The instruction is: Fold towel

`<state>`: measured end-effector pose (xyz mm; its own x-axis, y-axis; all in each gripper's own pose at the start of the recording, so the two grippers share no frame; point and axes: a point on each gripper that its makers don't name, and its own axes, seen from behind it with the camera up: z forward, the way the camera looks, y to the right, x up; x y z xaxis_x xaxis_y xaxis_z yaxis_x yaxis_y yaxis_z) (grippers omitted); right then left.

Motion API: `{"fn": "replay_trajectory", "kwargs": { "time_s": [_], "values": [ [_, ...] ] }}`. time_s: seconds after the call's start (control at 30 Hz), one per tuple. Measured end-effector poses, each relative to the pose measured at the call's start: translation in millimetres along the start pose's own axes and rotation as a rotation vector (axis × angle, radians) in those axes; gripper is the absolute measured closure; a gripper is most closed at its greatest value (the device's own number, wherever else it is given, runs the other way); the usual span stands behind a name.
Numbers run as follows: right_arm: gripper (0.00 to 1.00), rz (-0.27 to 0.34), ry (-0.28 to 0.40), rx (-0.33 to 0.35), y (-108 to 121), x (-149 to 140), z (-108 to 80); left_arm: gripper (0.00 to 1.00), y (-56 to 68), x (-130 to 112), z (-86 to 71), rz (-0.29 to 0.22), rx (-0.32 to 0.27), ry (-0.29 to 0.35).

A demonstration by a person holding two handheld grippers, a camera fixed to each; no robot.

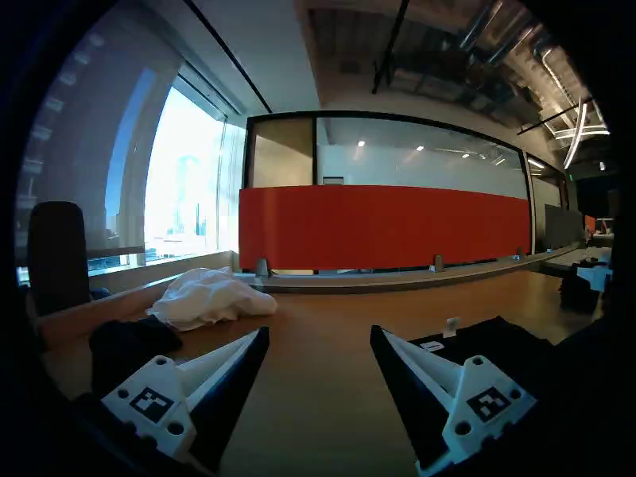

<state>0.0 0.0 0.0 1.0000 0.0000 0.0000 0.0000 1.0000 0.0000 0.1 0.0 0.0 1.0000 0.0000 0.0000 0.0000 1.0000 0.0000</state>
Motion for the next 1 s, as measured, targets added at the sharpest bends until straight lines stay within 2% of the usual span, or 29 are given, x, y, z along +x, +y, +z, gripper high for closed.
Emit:
{"fn": "replay_trajectory", "kwargs": {
  "time_s": [0.8, 0.9, 1.0],
  "values": [
    [0.0, -0.011, -0.016, -0.014, 0, 3, -0.9, 0.06, 1.1, 0, 1.2, -0.004, 0.001, -0.008],
    [0.0, -0.02, -0.028, -0.012, -3, 10, -2.2, 0.06, 3.7, 11, 2.5, -0.005, -0.01, -0.013],
    [0.0, -0.026, -0.021, -0.005, -6, 29, -3.3, 0.06, 7.0, 35, 2.6, -0.008, -0.018, 0.003]
  ]
}}
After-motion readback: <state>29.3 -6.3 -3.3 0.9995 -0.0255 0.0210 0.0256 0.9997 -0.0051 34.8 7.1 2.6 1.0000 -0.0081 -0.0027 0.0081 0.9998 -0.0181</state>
